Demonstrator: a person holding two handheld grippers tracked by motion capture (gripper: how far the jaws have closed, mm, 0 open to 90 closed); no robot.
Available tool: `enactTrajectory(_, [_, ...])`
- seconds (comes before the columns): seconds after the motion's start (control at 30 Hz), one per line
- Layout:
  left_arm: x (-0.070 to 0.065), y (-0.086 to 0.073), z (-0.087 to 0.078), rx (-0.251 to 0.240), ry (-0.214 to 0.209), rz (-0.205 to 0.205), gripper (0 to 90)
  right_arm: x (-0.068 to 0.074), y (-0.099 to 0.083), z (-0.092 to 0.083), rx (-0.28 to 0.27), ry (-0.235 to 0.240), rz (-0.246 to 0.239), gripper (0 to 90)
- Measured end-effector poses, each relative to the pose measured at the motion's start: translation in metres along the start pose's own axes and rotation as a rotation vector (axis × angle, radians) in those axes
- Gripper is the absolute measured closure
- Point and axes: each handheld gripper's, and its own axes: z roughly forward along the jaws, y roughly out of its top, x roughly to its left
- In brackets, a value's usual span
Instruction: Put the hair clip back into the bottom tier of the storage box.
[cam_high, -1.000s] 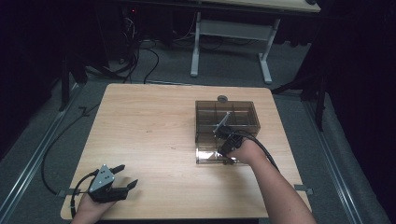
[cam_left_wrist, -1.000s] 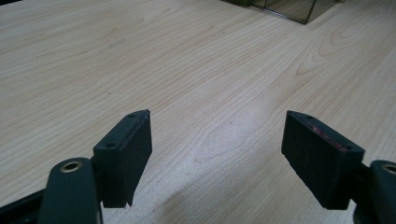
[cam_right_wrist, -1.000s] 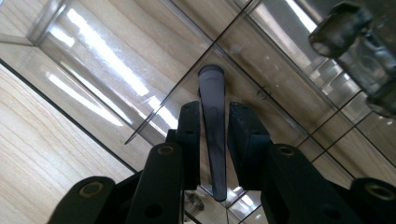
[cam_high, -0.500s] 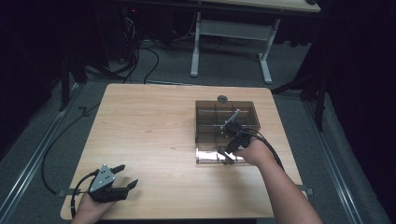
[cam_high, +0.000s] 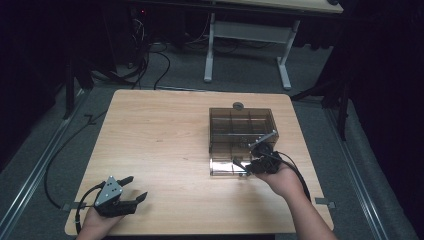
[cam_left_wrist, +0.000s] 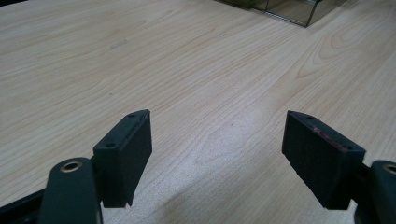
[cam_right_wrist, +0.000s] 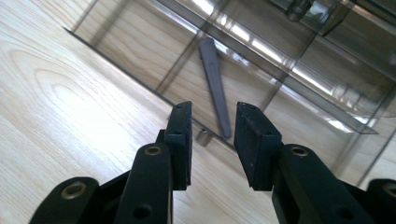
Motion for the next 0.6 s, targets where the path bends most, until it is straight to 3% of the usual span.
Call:
enactTrajectory(0.17, [0.0, 0.0, 0.0, -0.004, 0.007, -0.002, 24.7, 0.014, -0.033, 0.003, -0.159, -0.023, -0.016, 60.7])
enactTrajectory(0.47, [0.001, 0.0, 0.0, -0.01, 0.007, -0.008, 24.7, 0.017, -0.106, 0.023, -0.531, 0.015, 0.125, 56.2])
enactTrajectory(0.53, [0.0, 0.0, 0.0, -0.013, 0.01, -0.008, 24.7, 0.019, -0.118, 0.028, -0.587, 0.025, 0.15, 56.1])
enactTrajectory(0.6, [0.0, 0.0, 0.0, -0.013, 0.011, -0.008, 24.7, 0.021, -0.122, 0.026, -0.592, 0.004, 0.137, 55.7])
